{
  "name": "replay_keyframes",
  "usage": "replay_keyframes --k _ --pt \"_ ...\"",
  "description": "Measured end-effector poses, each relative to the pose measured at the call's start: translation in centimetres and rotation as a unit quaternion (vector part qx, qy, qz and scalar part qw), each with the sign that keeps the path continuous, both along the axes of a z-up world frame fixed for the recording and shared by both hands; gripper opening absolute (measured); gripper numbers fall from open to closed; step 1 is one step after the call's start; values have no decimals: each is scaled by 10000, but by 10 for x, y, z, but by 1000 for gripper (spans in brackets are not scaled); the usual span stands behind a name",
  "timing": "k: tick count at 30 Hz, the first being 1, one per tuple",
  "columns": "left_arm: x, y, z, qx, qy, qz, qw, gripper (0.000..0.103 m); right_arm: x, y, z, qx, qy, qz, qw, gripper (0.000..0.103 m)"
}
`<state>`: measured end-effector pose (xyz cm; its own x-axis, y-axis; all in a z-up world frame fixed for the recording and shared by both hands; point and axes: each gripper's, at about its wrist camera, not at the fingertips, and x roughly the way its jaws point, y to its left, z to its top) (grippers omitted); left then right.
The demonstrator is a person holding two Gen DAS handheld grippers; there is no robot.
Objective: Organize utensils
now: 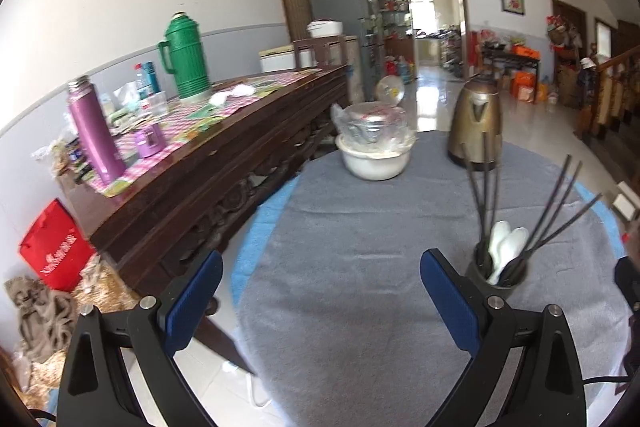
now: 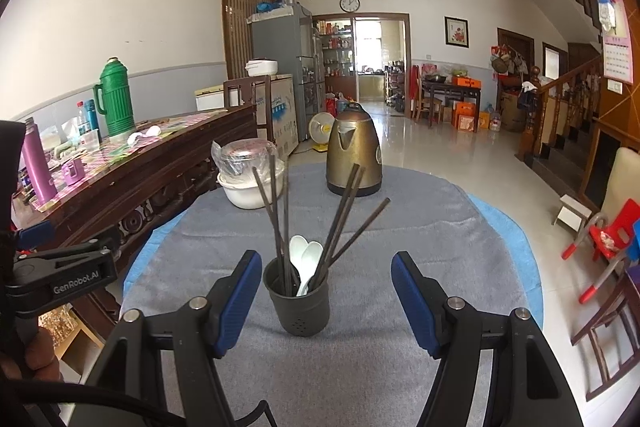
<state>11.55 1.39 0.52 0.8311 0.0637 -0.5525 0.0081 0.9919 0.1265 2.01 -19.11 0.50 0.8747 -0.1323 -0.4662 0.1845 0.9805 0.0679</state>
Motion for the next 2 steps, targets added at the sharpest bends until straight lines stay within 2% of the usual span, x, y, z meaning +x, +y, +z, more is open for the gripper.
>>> replay_keyframes --k 2 --pt "9 -3 -14 -187 152 -184 9995 99 2 -9 -10 25 48 -96 9999 71"
